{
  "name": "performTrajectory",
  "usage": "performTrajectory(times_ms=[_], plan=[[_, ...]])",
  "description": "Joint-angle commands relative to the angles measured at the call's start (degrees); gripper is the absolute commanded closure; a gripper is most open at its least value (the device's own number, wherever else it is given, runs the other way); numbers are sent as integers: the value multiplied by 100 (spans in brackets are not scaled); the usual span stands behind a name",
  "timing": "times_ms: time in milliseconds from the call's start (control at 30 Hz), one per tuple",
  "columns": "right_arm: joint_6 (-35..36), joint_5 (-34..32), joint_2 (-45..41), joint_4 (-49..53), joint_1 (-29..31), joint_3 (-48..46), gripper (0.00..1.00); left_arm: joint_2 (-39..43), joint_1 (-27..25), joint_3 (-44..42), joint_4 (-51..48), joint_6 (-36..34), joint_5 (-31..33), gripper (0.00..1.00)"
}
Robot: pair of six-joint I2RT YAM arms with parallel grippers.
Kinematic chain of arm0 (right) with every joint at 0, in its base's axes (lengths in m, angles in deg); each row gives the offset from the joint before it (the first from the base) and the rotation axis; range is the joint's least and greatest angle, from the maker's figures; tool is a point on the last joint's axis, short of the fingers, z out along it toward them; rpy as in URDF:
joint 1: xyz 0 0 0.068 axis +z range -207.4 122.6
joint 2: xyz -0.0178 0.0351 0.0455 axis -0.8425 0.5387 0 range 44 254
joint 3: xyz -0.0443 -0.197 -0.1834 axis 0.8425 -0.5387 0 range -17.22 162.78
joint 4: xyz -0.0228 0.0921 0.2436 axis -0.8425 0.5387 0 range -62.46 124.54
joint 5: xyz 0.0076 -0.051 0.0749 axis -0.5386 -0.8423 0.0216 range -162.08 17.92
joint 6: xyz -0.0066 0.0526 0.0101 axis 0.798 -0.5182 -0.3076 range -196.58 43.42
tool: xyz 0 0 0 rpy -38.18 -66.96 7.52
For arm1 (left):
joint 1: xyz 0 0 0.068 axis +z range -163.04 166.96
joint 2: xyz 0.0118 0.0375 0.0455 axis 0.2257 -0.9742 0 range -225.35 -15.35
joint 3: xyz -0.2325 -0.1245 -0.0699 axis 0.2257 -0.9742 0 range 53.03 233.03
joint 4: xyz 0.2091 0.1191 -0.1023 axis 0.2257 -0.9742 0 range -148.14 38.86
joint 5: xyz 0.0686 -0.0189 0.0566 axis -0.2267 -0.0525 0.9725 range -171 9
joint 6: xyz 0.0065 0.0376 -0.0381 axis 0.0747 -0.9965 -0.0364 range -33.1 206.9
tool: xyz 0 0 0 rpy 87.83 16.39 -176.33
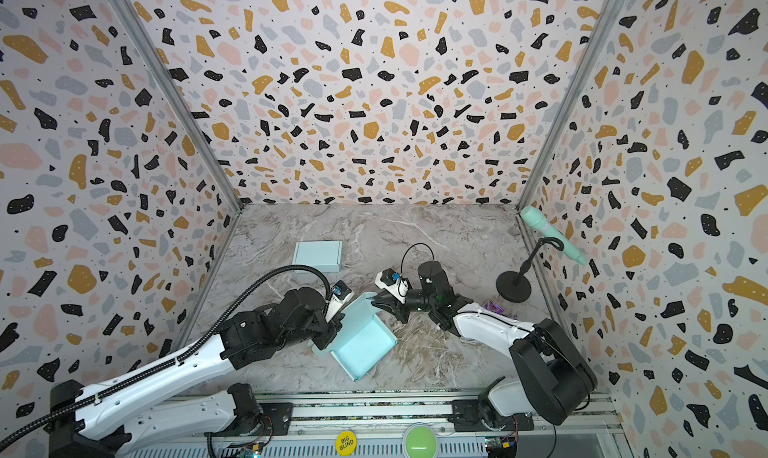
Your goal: Fold the paper box
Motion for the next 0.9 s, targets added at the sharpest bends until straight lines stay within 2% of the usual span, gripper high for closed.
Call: performTrajectory(times_ms=[0,267,333,467,567,667,700,800,867], plan=[[112,189,-6,197,51,211,82,28,29,95,147,-62,113,100],[130,314,54,205,60,227,83,47,38,52,186,-83,126,100],[133,308,82,220,55,242,86,71,38,34,201,-87,130,100],[203,258,92,305,63,280,98,92,47,-10,230,-84,129,100],[218,160,-12,242,52,221,100,98,47,-27,296,-20,172,100],[185,-121,-124,166,30,106,100,23,142,-95,517,277,396,84],[156,-149,-149,143,-11,67,100,-18,205,-135,606,390,444,74],[2,-145,-210,135,-164,0,100,20,428,-398,1137,772,384,51],[-74,-220,-185,257,-269,19,100,146,652,-683,1618,1051,180,42]])
